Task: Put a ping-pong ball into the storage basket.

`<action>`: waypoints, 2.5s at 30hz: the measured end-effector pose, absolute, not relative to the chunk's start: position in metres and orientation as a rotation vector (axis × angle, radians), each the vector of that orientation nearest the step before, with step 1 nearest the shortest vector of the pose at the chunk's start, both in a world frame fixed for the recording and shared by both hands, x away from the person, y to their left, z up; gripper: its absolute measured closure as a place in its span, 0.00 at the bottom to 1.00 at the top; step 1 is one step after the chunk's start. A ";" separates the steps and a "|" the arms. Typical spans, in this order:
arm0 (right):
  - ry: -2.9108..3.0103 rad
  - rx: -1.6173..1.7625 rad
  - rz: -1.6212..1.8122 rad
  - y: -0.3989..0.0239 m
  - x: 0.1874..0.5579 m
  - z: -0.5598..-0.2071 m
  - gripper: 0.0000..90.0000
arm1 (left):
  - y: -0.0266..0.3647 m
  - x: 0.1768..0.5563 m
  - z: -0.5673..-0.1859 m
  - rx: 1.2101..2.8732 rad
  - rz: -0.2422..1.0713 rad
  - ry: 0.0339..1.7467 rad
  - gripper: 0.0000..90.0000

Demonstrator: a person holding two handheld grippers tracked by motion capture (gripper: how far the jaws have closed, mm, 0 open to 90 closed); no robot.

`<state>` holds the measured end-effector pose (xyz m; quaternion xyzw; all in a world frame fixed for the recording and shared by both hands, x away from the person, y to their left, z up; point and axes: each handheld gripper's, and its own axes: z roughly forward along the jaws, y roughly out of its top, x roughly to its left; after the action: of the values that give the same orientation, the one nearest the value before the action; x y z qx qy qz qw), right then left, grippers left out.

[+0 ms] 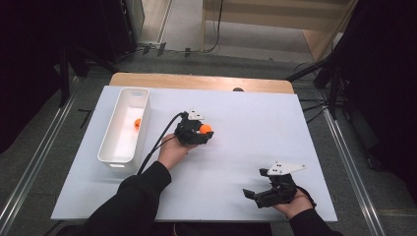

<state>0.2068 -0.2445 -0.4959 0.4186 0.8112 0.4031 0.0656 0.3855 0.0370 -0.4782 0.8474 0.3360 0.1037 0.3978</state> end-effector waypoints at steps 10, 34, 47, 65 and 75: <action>2.442 1.269 1.220 -0.245 0.207 -0.496 0.00 | 0.036 0.381 -0.464 2.168 0.248 0.823 0.56; 2.445 1.264 1.218 -0.245 0.206 -0.496 0.00 | 0.041 0.377 -0.443 2.217 0.176 0.780 0.56; 2.439 1.254 1.220 -0.245 0.207 -0.495 0.00 | 0.045 0.374 -0.431 2.252 0.115 0.742 0.56; 2.445 1.260 1.221 -0.245 0.206 -0.495 0.00 | 0.053 0.371 -0.412 2.264 0.058 0.686 0.56; 2.446 1.258 1.222 -0.245 0.206 -0.495 0.00 | 0.059 0.370 -0.405 2.290 0.055 0.666 0.56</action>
<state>0.2064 -0.2447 -0.4953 0.4172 0.8109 0.4050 0.0660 0.3696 0.0592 -0.4052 0.8923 0.2595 0.0215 0.3689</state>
